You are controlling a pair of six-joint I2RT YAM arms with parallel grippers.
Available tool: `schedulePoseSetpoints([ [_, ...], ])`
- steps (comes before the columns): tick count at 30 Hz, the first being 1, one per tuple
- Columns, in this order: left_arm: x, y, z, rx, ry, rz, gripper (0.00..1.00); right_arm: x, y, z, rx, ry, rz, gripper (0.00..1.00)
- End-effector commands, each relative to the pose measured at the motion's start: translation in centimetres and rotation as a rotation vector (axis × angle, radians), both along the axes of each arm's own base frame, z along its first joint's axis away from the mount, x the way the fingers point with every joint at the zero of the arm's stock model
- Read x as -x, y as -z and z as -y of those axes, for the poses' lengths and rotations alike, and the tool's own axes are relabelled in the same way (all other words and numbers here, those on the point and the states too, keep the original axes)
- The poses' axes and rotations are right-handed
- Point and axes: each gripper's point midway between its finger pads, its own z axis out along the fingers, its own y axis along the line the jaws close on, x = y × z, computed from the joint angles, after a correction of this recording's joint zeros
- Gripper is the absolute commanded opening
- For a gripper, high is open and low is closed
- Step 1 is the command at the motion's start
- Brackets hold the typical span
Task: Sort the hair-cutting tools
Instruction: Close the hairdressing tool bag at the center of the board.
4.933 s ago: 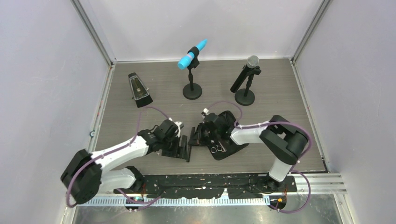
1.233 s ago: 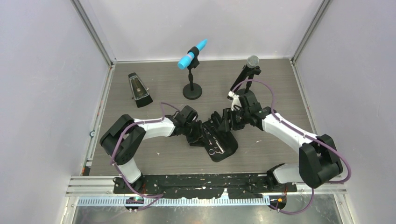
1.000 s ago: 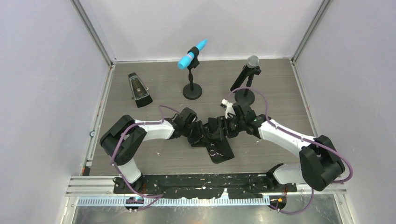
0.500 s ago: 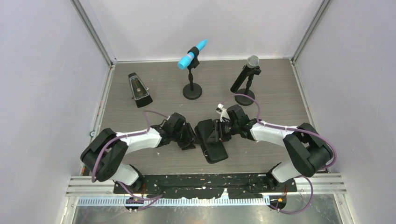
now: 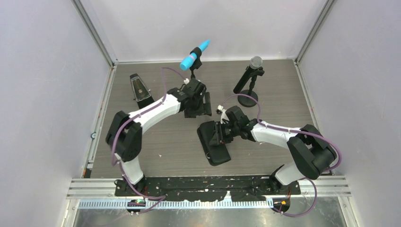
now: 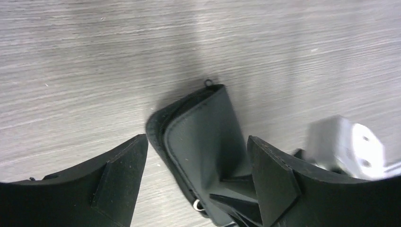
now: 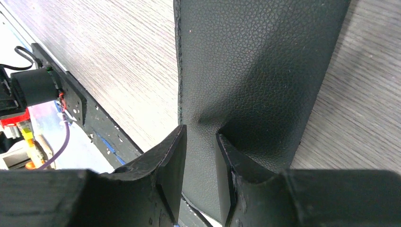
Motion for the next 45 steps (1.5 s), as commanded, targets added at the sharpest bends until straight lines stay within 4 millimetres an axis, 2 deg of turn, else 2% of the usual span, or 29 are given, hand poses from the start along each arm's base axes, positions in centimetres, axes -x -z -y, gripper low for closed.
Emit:
schedulePoseSetpoints([
  [1,2.1,4.5,-2.3,-0.201,0.143,-0.144,0.79,1.4,3.7,2.7,0.211,-0.001,-0.019,0.39],
  [5,3.1,6.1,-1.8,-0.181,0.173,-0.201,0.72,0.8,2.9,2.5,0.214,0.007,0.022,0.39],
  [8,3.8,6.6,-1.6,-0.145,0.164,-0.220,0.65,0.1,2.2,2.6,0.219,0.010,0.059,0.39],
  [12,5.1,7.0,-2.9,-0.162,0.100,-0.250,0.54,-0.7,1.6,3.0,0.258,0.010,0.098,0.42],
  [14,6.0,7.4,-4.0,-0.161,0.055,-0.263,0.52,-1.1,1.4,3.0,0.273,-0.012,0.120,0.45],
  [18,8.9,8.4,-6.5,-0.135,-0.037,-0.301,0.48,-2.1,1.2,3.1,0.317,-0.033,0.148,0.49],
  [21,11.5,9.1,-7.9,-0.099,-0.094,-0.328,0.47,-3.5,0.3,2.4,0.319,-0.047,0.188,0.51],
  [26,16.1,9.2,-8.1,0.046,-0.083,-0.355,0.48,-5.2,-1.1,1.4,0.322,-0.073,0.247,0.53],
  [28,16.9,8.2,-8.7,0.048,-0.068,-0.318,0.52,-5.4,-1.1,1.4,0.324,-0.085,0.260,0.53],
  [31,15.9,5.5,-10.6,-0.018,-0.065,-0.196,0.62,-5.3,-1.1,1.6,0.327,-0.104,0.276,0.54],
  [34,12.9,1.8,-12.7,-0.151,-0.056,-0.031,0.73,-4.9,-1.7,1.9,0.306,-0.099,0.301,0.54],
  [37,10.5,-0.8,-11.5,-0.208,0.073,0.038,0.78,-4.8,-2.6,1.8,0.275,-0.069,0.317,0.54],
  [39,9.4,-1.2,-10.1,-0.224,0.148,0.025,0.79,-4.8,-3.3,1.7,0.252,-0.044,0.324,0.54],
  [41,8.6,-0.7,-8.7,-0.238,0.208,-0.001,0.79,-5.0,-4.1,1.8,0.236,-0.009,0.334,0.55],
  [45,8.4,1.2,-6.7,-0.273,0.274,-0.054,0.78,-5.0,-6.3,2.4,0.198,0.093,0.350,0.60],
])
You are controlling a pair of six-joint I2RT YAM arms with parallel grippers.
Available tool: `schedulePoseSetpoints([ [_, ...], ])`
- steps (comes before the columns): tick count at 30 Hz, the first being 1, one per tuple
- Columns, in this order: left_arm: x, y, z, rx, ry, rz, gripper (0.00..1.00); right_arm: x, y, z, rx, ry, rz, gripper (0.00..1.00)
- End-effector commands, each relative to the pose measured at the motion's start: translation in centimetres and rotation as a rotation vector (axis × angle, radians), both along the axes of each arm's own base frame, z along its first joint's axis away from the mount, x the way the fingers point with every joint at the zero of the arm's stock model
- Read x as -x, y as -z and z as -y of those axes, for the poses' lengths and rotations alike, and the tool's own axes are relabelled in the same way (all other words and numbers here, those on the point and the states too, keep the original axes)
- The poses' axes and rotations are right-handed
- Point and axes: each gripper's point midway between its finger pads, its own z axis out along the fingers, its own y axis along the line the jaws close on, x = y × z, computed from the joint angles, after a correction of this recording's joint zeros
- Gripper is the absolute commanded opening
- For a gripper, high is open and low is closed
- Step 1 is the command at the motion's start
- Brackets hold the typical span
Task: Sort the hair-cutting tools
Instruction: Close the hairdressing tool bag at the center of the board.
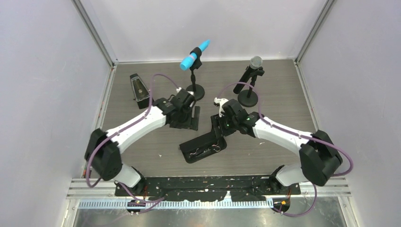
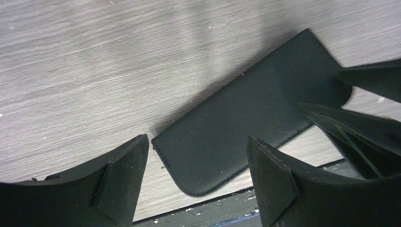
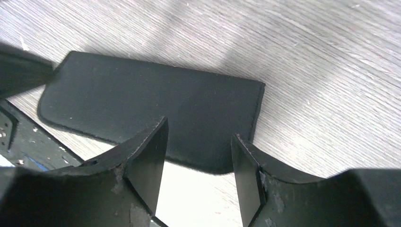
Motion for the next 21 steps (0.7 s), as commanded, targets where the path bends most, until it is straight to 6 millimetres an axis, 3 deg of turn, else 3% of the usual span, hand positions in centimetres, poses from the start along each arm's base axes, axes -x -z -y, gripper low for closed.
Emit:
schedulePoseSetpoints([
  [1,1.3,3.0,0.5,-0.108,0.129,-0.087,0.78,-0.5,-3.7,0.4,-0.109,0.138,0.061,0.60],
  [4,1.7,4.6,1.3,-0.110,0.138,-0.124,0.77,0.3,-4.6,1.0,-0.177,0.220,0.047,0.60],
  [10,2.8,5.5,2.3,-0.092,0.145,-0.142,0.75,3.2,-2.2,2.3,-0.279,0.343,-0.052,0.60],
  [16,4.2,6.0,3.2,-0.044,0.146,-0.184,0.75,4.3,-1.2,1.2,-0.393,0.320,-0.102,0.57],
  [21,5.0,6.7,3.4,-0.011,0.113,-0.210,0.73,3.7,0.0,0.0,-0.404,0.300,-0.130,0.50],
])
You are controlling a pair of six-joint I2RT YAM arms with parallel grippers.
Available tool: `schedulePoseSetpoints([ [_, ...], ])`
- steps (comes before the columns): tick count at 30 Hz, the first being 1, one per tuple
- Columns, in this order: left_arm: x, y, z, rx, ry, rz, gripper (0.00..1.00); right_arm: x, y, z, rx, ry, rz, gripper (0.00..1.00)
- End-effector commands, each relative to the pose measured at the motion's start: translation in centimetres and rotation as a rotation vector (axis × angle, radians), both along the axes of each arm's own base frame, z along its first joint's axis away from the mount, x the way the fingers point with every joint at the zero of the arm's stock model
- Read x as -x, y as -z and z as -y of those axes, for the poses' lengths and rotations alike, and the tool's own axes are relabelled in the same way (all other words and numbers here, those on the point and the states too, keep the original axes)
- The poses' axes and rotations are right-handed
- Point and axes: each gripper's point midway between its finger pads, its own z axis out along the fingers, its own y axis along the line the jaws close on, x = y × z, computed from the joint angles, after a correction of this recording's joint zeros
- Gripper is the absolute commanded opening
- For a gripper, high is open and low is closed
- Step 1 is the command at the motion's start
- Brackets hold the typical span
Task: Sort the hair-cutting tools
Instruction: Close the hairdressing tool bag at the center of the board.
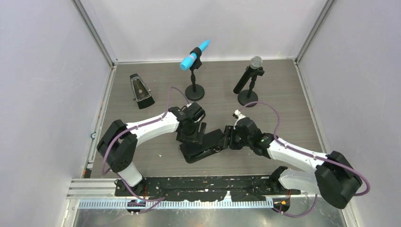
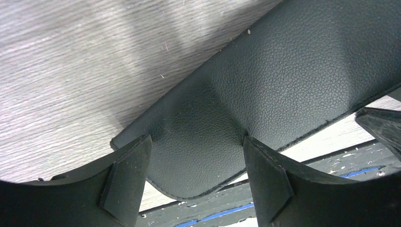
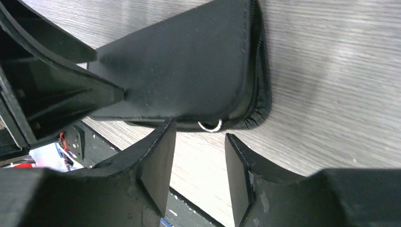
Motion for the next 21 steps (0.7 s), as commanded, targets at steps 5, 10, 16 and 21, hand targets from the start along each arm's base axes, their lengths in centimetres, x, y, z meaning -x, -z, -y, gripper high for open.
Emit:
schedulePoseSetpoints([
  [5,0.8,-0.7,0.4,0.078,-0.067,0.005,0.72,-3.6,-0.9,-3.7,-0.090,-0.061,0.073,0.46],
  [10,1.4,-0.3,-0.3,0.065,-0.105,-0.005,0.69,-7.3,-1.0,-6.4,-0.033,-0.166,0.103,0.42],
  [16,1.9,0.2,-0.7,0.065,-0.145,-0.023,0.67,-10.6,-2.2,-8.6,0.030,-0.237,0.124,0.41],
  [21,1.7,0.1,-0.8,0.055,-0.196,-0.026,0.64,-10.2,-4.8,-7.5,0.018,-0.181,0.156,0.55],
])
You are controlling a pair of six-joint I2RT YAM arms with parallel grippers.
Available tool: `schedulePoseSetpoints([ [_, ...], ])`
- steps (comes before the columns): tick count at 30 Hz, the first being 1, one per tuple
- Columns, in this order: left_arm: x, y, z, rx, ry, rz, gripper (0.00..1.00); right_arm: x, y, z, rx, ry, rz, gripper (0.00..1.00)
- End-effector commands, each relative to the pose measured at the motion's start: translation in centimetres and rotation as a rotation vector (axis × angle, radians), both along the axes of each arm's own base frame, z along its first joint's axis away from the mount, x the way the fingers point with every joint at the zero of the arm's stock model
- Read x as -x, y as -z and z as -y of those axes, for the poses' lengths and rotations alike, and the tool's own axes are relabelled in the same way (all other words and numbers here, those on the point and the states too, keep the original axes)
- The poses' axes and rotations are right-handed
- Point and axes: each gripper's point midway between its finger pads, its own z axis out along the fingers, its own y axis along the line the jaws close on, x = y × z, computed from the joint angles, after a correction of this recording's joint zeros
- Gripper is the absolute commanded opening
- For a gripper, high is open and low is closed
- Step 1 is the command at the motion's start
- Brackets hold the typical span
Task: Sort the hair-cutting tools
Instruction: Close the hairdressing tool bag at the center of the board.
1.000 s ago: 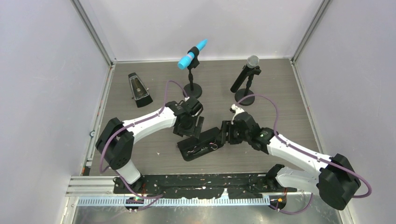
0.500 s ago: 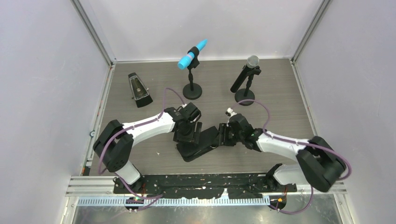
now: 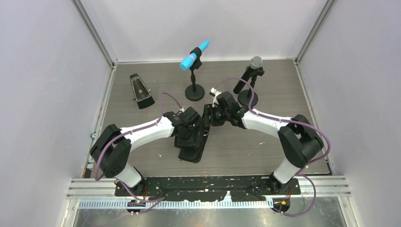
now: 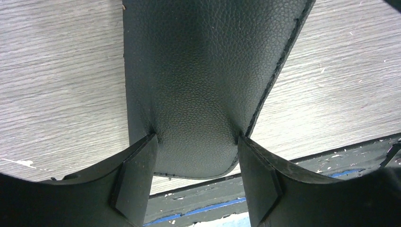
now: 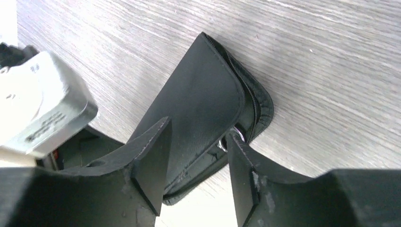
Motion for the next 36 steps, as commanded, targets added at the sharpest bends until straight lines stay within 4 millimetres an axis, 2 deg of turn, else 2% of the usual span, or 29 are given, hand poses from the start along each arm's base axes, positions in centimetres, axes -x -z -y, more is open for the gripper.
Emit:
schedulePoseSetpoints([
  [1,-0.5,-0.8,0.5,0.029,-0.063,0.022,0.64,0.5,-2.5,1.5,0.001,0.045,0.046,0.57],
  [2,-0.5,-0.9,0.8,0.048,-0.070,0.017,0.63,0.7,-3.0,1.8,-0.009,0.059,0.055,0.59],
  [4,-0.4,-1.1,1.5,0.084,-0.079,0.006,0.62,1.7,-2.0,2.6,-0.010,0.085,0.024,0.62],
  [9,-0.5,-1.5,2.1,0.114,-0.091,0.008,0.62,2.3,-0.8,2.0,-0.061,0.099,-0.030,0.64],
  [10,-0.6,-1.6,2.0,0.113,-0.094,0.009,0.62,2.5,-0.1,2.0,-0.055,0.101,-0.052,0.64],
  [13,-0.5,-1.9,1.8,0.113,-0.105,0.016,0.63,2.0,0.0,1.0,-0.094,0.089,-0.048,0.60],
  [17,-1.0,-2.9,0.6,0.105,-0.132,0.059,0.72,1.8,-0.2,0.6,-0.119,0.079,-0.037,0.59],
  [22,-3.1,-4.7,-2.0,0.144,-0.213,0.143,0.74,1.2,0.4,1.8,-0.080,0.119,-0.010,0.51],
  [27,-5.4,-5.3,-3.0,0.174,-0.243,0.183,0.76,0.8,0.6,1.3,-0.091,0.108,-0.017,0.36],
  [31,-6.5,-4.9,-2.2,0.215,-0.249,0.168,0.76,0.4,1.1,1.2,-0.080,0.118,-0.023,0.29],
  [36,-6.8,-2.5,-1.5,0.199,-0.246,0.096,0.74,0.6,1.5,1.5,-0.076,0.127,-0.023,0.29],
])
